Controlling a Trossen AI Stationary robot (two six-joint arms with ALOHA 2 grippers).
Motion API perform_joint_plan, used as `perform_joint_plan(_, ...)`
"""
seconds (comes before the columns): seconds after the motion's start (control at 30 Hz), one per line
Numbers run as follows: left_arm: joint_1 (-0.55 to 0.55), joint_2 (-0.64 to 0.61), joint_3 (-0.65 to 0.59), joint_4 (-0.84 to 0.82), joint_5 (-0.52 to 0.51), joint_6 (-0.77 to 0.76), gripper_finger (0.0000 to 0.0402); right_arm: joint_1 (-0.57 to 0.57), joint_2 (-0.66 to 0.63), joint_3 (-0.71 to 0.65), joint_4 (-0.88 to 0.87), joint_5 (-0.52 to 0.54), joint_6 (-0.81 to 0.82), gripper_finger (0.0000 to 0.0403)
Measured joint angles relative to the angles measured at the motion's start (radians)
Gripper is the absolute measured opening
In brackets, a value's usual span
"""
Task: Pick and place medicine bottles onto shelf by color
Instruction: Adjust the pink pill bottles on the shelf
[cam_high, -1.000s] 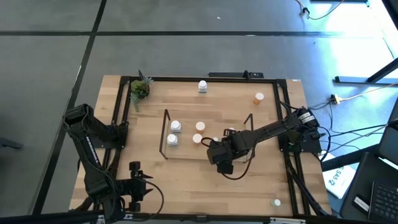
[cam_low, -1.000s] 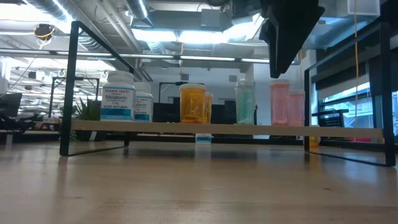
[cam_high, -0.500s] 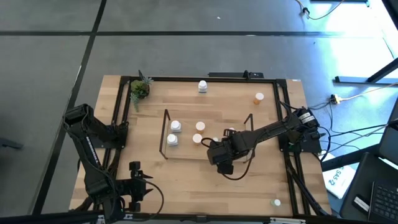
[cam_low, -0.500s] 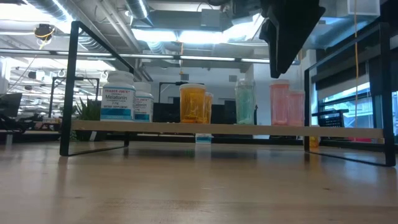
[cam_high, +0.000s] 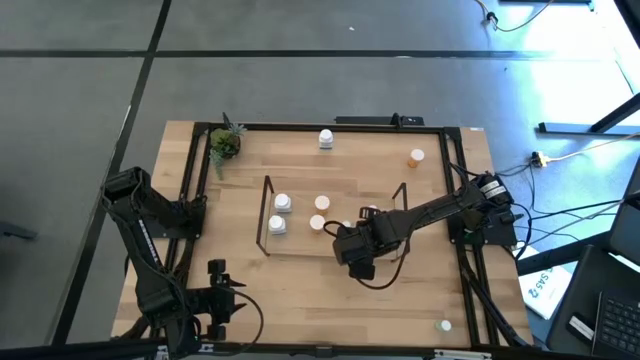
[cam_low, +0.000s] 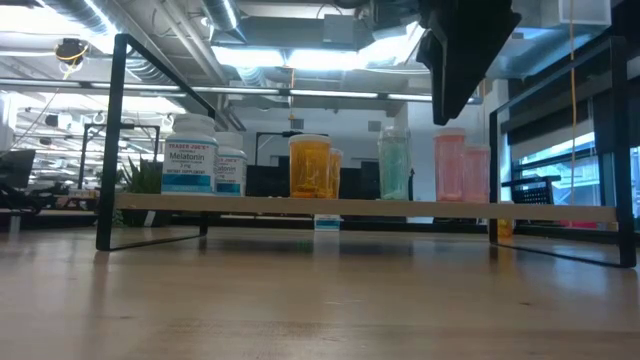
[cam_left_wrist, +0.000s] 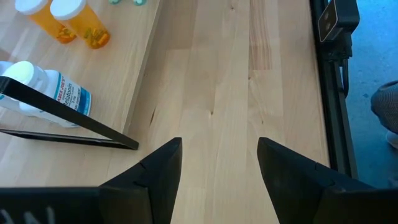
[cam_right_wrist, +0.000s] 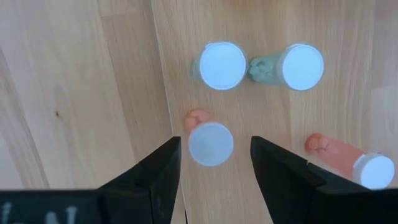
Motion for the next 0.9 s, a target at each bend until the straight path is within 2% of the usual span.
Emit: perform_joint_plan(0.9,0.000,0.000,0.000,-0.001,0.000,0.000,0.0203,0.000,0.001,0.000,0.046,0.000,-0.009,0.0196)
